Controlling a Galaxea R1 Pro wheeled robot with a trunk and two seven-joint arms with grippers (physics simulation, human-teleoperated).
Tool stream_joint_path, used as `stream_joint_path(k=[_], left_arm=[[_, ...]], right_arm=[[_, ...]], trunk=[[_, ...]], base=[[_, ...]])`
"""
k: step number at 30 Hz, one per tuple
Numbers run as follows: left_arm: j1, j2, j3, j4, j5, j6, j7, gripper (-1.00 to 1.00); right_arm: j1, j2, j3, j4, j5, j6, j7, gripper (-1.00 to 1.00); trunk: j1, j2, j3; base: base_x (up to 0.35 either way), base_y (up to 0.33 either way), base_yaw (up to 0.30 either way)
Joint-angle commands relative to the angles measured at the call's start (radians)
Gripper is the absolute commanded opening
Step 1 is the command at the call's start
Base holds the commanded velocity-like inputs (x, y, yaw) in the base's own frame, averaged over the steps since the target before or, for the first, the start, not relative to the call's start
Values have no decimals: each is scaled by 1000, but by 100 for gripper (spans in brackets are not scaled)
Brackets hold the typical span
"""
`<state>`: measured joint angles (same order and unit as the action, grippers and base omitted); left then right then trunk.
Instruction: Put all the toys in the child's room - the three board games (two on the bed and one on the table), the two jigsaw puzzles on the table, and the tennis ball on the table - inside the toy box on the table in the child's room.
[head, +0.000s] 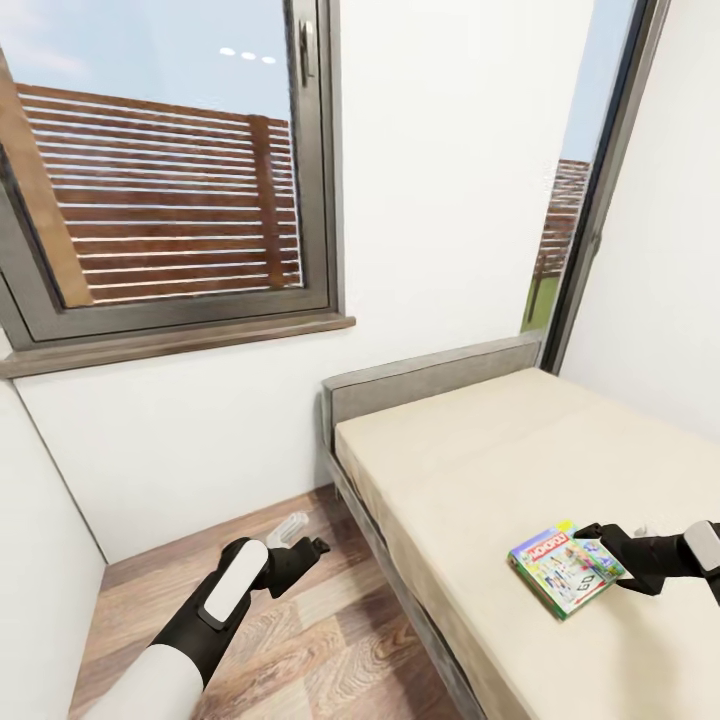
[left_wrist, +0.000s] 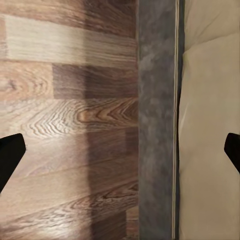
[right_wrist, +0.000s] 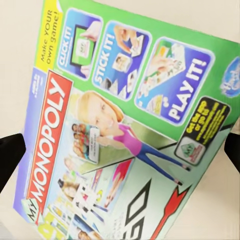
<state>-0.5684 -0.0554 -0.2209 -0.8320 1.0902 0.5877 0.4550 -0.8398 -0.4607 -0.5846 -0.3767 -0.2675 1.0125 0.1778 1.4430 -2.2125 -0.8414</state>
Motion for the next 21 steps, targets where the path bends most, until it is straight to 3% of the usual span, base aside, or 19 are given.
stream_joint_path(k=[1, 21], left_arm=[[-1, 0, -2, -1, 11, 0, 10, 100], [4, 0, -3, -2, 11, 0, 10, 100]], right_arm=[[-1, 0, -7, -1, 10, 5, 8, 100], [0, 2, -8, -1, 10, 6, 8, 100]], trunk=[[0, 0, -1], [0, 0, -1]], base=[[0, 0, 129], [0, 0, 38]])
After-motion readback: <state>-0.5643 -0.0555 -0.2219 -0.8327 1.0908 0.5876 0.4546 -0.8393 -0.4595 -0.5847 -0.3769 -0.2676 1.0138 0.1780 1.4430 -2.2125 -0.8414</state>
